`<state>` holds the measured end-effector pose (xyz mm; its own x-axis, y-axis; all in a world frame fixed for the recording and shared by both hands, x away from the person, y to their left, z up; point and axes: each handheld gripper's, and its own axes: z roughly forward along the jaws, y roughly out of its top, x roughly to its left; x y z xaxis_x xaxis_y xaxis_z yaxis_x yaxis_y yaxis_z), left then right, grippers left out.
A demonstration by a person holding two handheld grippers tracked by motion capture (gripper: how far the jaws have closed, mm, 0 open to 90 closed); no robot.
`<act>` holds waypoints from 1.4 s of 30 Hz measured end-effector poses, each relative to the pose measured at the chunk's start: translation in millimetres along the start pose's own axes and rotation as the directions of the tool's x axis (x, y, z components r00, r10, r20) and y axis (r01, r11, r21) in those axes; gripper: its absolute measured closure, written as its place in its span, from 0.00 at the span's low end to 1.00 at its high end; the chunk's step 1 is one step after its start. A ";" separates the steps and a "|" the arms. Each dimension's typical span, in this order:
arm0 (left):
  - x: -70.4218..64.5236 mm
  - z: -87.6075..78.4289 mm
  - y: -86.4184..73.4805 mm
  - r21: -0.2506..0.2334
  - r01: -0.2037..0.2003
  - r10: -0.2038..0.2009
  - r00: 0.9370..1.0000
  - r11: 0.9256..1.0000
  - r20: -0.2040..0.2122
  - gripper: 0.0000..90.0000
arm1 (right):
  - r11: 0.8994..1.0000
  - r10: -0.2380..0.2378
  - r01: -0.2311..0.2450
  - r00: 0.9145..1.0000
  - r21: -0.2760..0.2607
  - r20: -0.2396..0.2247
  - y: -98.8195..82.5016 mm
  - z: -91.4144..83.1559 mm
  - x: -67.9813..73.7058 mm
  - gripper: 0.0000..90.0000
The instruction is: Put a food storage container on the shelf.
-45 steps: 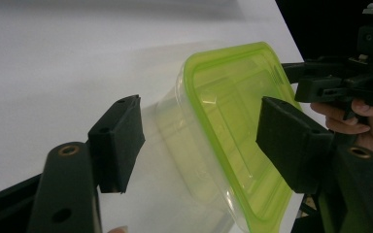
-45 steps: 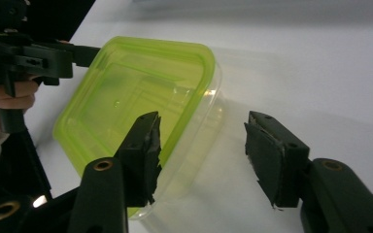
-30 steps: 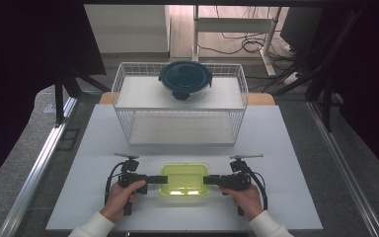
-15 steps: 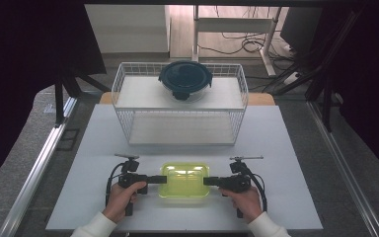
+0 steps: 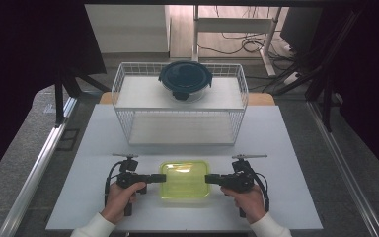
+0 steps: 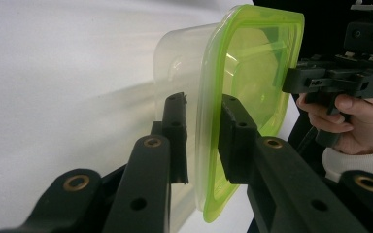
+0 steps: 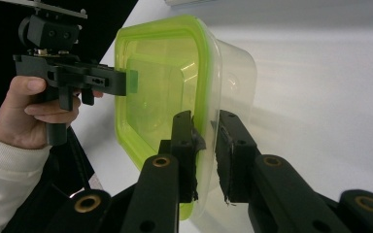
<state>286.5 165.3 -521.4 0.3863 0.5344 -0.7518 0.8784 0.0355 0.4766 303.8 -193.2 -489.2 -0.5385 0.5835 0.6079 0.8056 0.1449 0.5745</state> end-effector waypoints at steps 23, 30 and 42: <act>-26.2 -13.3 19.5 -0.050 -0.076 0.078 0.997 0.996 0.024 0.83 | 0.995 -0.079 0.079 0.997 -0.068 0.005 17.3 -20.5 16.0 0.87; -37.1 -19.0 31.4 -0.068 -0.105 0.106 0.994 0.992 0.023 0.83 | 0.990 -0.111 0.112 0.994 -0.089 0.016 29.3 -29.1 23.5 0.87; -65.7 -39.2 57.8 -0.107 -0.167 0.169 0.986 0.980 0.012 0.83 | 0.977 -0.165 0.167 0.986 -0.130 0.026 55.7 -45.3 43.8 0.87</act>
<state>300.9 165.4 -426.6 0.5327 0.5228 -0.6655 0.7662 0.0361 0.6416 313.8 -195.8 -405.8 -0.6574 0.5723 0.4902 0.6651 0.1349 0.7345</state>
